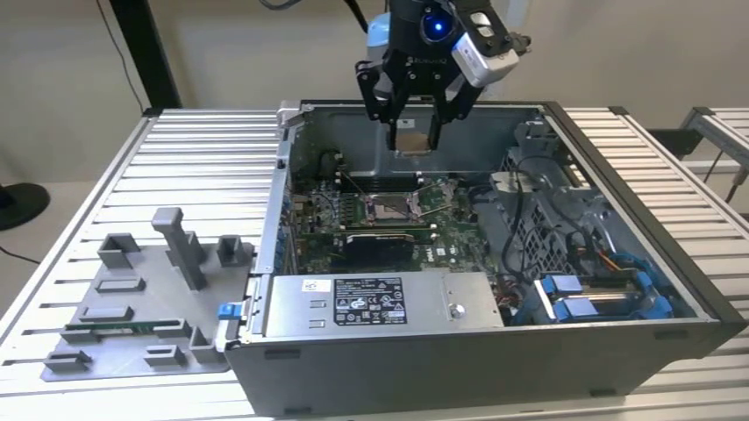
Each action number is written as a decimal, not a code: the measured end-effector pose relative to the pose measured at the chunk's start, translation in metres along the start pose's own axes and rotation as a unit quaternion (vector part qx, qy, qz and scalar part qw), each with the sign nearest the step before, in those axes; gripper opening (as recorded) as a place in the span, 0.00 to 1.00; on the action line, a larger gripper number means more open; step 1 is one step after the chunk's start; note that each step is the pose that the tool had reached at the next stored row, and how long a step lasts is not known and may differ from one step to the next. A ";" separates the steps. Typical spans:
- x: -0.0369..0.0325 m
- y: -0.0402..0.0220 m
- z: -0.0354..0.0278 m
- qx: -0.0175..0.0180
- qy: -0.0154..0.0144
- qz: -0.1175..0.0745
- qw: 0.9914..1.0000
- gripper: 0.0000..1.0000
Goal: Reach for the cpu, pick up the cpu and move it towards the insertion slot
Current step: 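Pick up the cpu and move it towards the insertion slot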
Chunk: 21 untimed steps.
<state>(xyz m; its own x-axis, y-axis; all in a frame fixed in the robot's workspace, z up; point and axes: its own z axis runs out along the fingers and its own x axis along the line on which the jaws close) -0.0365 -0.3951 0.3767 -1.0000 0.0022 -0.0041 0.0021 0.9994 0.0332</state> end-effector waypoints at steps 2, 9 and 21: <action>0.0010 0.0052 0.0005 0.000 0.000 0.000 1.000 0.00; 0.0028 0.0189 0.0026 0.000 0.000 0.000 1.000 0.00; 0.0043 0.0395 0.0069 -0.002 0.001 0.000 1.000 0.00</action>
<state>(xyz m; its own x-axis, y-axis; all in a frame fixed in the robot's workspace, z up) -0.0406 -0.3554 0.3711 -1.0000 0.0022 -0.0031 0.0021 0.9993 0.0369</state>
